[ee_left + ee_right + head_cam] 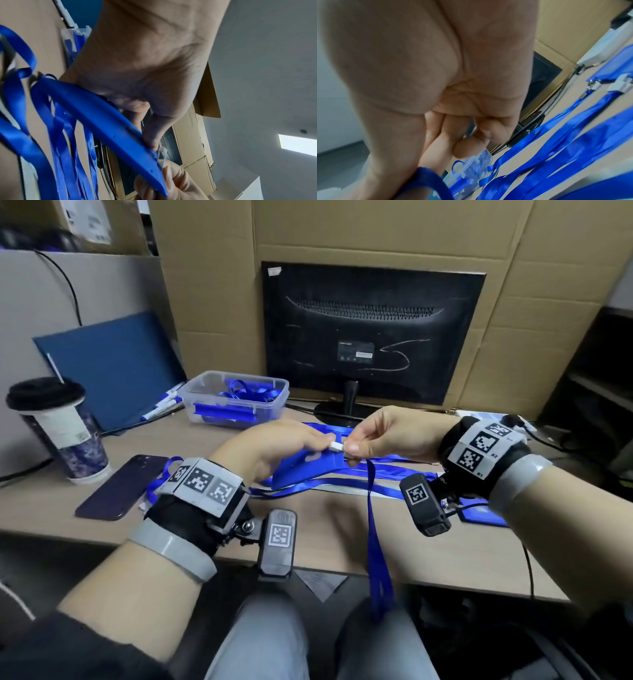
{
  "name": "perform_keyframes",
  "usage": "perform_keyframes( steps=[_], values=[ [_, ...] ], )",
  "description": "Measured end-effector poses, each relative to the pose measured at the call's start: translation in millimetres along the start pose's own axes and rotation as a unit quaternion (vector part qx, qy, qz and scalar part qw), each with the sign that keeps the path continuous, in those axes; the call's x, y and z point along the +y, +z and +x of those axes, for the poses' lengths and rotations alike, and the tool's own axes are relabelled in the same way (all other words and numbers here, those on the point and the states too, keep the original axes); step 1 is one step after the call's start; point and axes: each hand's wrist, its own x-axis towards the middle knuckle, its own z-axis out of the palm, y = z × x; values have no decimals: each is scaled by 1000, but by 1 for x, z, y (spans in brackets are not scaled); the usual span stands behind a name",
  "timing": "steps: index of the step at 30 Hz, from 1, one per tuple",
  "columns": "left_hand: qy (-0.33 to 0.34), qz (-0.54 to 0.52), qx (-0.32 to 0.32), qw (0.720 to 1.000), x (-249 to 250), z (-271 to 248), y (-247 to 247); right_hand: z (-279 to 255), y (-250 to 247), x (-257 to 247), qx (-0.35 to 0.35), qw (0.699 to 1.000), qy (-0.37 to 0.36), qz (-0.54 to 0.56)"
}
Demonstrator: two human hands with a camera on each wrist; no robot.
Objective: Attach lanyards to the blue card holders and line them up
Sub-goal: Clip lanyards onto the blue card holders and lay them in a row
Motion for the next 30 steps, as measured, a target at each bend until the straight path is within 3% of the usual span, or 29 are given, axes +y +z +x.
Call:
perform_keyframes(
  steps=[5,10,15,18,22,26,29,30],
  values=[
    [-62,-150,-11,987,-12,-3,-6,4,3,-11,7,998,-11,-56],
    [-98,-158,-16,982,-16,-4,-4,7,3,-14,46,995,-21,-84],
    [-84,-255,-6,963,-20,2,1,10,1,-13,85,989,-68,99],
    [-95,-338,-74,933,-18,-3,2,12,2,-22,99,965,-95,223],
    [-93,-317,-148,932,-14,-16,-2,21,-1,-25,212,919,-120,311],
    [-104,-307,-109,940,-15,-15,-9,26,-21,-18,327,874,-125,337],
    [-92,-289,-65,951,-16,-16,-20,23,-33,-14,351,839,-130,394],
    [-77,-298,-54,950,-15,-16,-23,21,-31,-16,339,840,-130,403]
  ],
)
